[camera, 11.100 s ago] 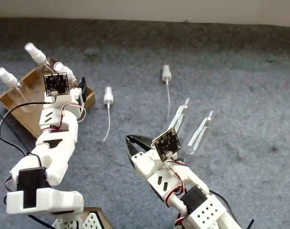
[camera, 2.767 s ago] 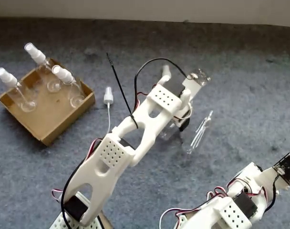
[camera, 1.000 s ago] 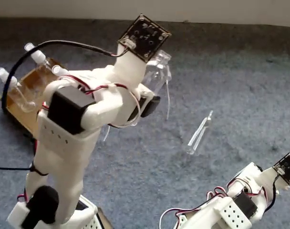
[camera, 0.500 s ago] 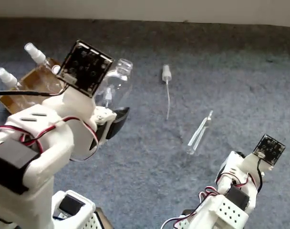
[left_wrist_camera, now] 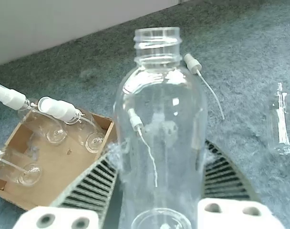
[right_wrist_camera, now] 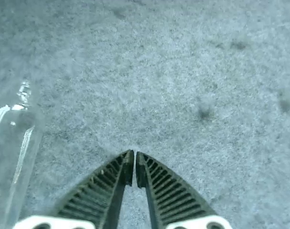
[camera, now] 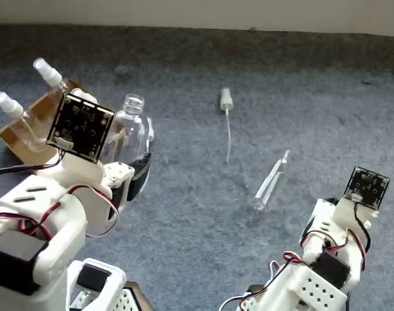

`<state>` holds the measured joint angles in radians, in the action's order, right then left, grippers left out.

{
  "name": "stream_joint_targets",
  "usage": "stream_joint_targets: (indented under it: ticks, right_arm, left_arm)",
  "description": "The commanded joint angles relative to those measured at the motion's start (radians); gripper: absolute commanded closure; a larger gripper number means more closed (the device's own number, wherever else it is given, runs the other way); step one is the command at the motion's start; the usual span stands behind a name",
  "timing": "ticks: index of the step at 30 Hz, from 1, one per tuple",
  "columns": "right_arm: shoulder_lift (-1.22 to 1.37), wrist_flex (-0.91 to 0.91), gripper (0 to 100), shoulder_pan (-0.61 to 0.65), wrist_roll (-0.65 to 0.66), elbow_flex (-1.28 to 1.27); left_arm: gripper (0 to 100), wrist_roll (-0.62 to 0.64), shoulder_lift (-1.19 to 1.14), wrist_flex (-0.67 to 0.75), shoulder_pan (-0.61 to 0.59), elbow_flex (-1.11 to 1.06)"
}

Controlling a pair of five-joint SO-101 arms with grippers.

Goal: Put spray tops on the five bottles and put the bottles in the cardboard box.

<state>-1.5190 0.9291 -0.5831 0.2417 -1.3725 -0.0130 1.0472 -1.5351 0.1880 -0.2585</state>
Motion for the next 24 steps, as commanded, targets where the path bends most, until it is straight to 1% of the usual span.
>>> stream_joint_targets:
  ticks: [1,5,7,9,11,13,15,18,20,22,24]
  right_arm:
    - [0.012,0.124,98.5,0.013,0.020,0.226]
    - [0.012,0.266,96.7,0.104,0.038,0.352]
    - [0.012,0.329,91.5,0.163,0.057,0.392]
    - [0.012,0.352,85.0,0.208,0.055,0.417]
    - [0.015,0.351,80.8,0.234,0.055,0.435]
    - [0.045,0.358,80.6,0.249,0.055,0.464]
    - [0.119,0.358,80.7,0.248,0.055,0.504]
    - [0.283,0.372,80.7,0.252,0.055,0.582]
    - [0.392,0.378,80.7,0.280,0.020,0.647]
    - [0.489,0.395,80.7,0.308,-0.058,0.708]
    - [0.564,0.415,80.7,0.364,-0.114,0.766]
  left_arm:
    - [93,-0.009,0.120,0.129,-0.016,-0.160]
    - [93,-0.008,0.180,0.187,-0.016,-0.268]
    - [93,-0.008,0.186,0.196,-0.016,-0.285]
    - [93,-0.005,0.188,0.196,-0.036,-0.300]
    - [93,-0.005,0.189,0.196,-0.082,-0.300]
    - [93,-0.003,0.189,0.195,-0.153,-0.302]
    - [93,-0.003,0.211,0.192,-0.217,-0.305]
    - [93,-0.005,0.294,0.187,-0.265,-0.306]
    - [93,-0.006,0.355,0.187,-0.269,-0.312]
    - [94,-0.006,0.406,0.187,-0.271,-0.341]
    - [94,-0.006,0.430,0.189,-0.271,-0.392]
